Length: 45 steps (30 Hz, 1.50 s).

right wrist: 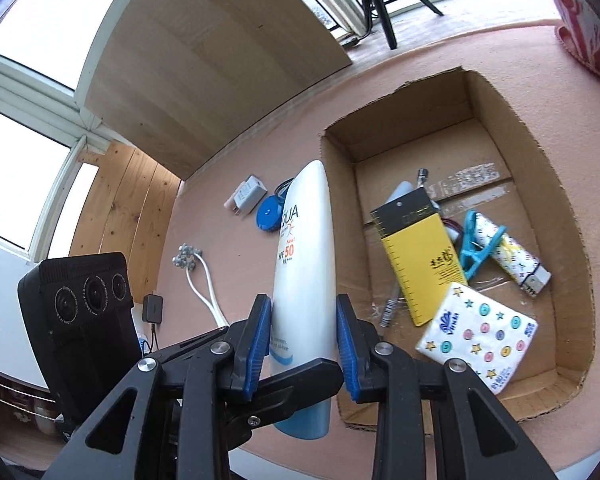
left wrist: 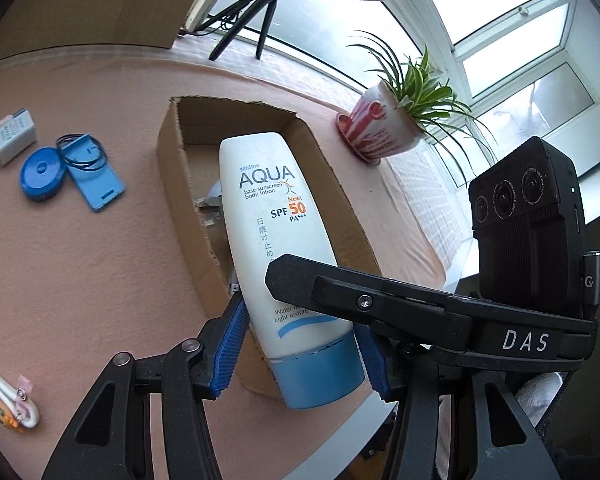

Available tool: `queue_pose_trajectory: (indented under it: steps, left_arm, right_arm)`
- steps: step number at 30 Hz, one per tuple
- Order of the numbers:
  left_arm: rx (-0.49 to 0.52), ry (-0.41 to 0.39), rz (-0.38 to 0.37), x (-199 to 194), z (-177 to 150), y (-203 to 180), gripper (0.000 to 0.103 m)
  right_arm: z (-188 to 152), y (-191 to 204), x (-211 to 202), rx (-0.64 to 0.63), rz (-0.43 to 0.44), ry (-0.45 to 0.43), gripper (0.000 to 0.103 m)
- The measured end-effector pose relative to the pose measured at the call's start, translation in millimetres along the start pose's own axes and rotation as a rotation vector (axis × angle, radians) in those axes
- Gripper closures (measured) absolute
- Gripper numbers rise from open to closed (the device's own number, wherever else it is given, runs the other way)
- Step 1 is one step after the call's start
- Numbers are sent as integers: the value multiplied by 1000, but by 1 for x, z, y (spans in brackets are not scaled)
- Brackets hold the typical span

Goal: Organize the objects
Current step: 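Carry the AQUA tube into the box and open the right tool, then move both tools back over the pink bottle and white adapter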

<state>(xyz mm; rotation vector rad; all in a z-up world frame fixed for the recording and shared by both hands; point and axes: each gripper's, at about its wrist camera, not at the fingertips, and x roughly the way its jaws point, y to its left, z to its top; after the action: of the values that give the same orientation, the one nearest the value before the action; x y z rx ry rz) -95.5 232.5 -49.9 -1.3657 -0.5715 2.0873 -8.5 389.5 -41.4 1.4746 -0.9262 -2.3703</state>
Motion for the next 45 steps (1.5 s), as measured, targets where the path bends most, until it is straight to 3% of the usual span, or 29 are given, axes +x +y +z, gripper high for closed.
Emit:
queue_pose_trajectory:
  steps: [9, 13, 17, 25, 36, 42, 45]
  left_arm:
    - [19, 23, 8, 13, -3, -12, 47]
    - [27, 19, 44, 11, -1, -6, 39]
    - [25, 14, 50, 4, -2, -1, 39]
    - [22, -1, 87, -23, -5, 15, 38]
    - [-116, -69, 219, -82, 9, 91, 38]
    - [-184, -100, 348, -105, 41, 135, 39]
    - [-212, -91, 448, -105, 65, 159, 39]
  right_arm:
    - [2, -15, -3, 20, -26, -4, 73]
    - [5, -18, -6, 20, -100, -35, 53]
    - [7, -15, -9, -5, -141, -64, 53]
    - [3, -8, -5, 1, -137, -89, 53]
    - [-13, 29, -9, -99, -208, -155, 53]
    - [-23, 40, -2, -112, -209, -151, 53]
    - [-30, 37, 3, -90, -198, -143, 53]
